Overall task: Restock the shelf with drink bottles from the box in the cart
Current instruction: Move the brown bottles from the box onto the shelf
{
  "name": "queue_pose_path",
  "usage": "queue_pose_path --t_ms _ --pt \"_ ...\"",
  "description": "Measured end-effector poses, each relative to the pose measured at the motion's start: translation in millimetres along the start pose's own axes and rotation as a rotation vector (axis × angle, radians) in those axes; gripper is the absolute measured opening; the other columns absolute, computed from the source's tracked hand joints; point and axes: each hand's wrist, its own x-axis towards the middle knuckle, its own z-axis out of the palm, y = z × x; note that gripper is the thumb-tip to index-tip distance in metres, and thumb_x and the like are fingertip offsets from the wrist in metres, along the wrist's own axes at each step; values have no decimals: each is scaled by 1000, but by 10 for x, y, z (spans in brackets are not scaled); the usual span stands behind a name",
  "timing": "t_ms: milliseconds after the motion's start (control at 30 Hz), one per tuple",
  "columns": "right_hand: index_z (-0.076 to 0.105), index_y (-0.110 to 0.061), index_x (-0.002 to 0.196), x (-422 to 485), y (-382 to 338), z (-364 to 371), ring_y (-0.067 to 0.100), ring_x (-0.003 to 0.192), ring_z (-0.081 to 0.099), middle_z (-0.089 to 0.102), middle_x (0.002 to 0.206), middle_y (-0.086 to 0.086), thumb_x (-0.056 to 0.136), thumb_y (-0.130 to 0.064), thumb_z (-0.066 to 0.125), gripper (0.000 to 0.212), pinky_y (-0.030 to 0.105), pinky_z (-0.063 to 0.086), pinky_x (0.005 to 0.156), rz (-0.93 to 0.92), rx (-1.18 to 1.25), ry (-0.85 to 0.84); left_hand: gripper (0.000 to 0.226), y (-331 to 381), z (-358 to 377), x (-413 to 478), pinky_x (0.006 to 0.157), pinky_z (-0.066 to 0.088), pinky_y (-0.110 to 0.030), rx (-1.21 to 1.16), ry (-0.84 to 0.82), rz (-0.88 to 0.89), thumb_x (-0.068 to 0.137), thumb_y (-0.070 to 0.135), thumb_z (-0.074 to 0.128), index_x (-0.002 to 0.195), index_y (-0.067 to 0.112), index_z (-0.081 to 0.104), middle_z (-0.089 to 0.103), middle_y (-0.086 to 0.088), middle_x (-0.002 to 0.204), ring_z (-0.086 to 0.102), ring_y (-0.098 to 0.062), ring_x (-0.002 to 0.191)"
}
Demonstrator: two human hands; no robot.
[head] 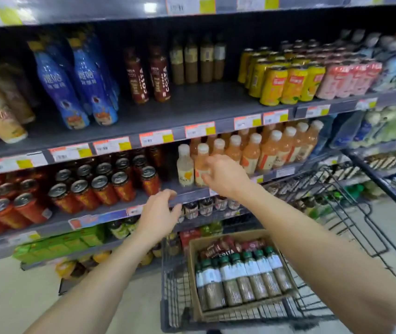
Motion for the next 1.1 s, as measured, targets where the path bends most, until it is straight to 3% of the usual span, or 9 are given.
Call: queue_pose_path --t_ms 100,233,333,467,600,767,900,1100 --pt "61 -15 122 -540 302 184 28 93 61 64 110 7 96 -34 55 33 38 54 69 118 -19 -153 41 -56 351 -460 101 45 -33 -9 -119 -70 94 33 60 131 16 59 63 1 128 57 -19 120" --pt "60 -15 125 -1123 758 437 28 104 60 63 119 8 96 -35 52 36 41 55 82 261 -21 -318 37 -113 805 -960 95 48 -28 31 -252 -133 93 33 61 127 20 61 65 4 124 59 -14 115" --pt "60 -14 120 -1443 1135 691 29 107 59 63 116 9 94 -35 53 34 39 53 82 330 -47 -410 33 -139 1143 -1163 92 48 -27 64 -332 -178 93 31 61 124 19 62 66 2 121 60 -15 111" --pt "60 -19 118 -1677 1653 1171 29 101 65 69 109 8 94 -38 51 31 32 48 71 428 -57 -551 26 -126 1681 -1150 88 51 -31 96 -424 -243 93 30 57 117 21 63 66 2 113 60 -13 104" --pt "58 -16 122 -1684 2126 1772 31 105 64 68 114 11 91 -33 55 35 35 51 81 453 -25 -667 34 -96 2346 -839 97 47 -32 151 -450 -238 94 32 57 126 21 59 64 1 122 56 -17 114" --pt "58 -15 118 -1545 2525 2475 31 106 64 68 113 11 90 -39 59 37 36 53 83 505 -12 -723 31 -162 3083 -386 95 50 -34 227 -480 -214 93 20 60 124 19 58 64 -1 120 57 -18 110" --pt "59 -15 113 -1347 2651 2905 30 103 63 68 110 10 88 -38 61 34 34 52 77 501 38 -720 42 -244 3514 -12 104 45 -40 296 -489 -225 93 13 57 134 13 51 58 -8 132 47 -28 127" --pt "53 -14 123 -1206 2832 3383 33 115 58 65 120 12 90 -49 60 49 38 48 90 512 33 -720 63 -250 4059 430 101 49 -44 363 -513 -204 92 8 60 149 13 34 42 -12 147 40 -32 136"
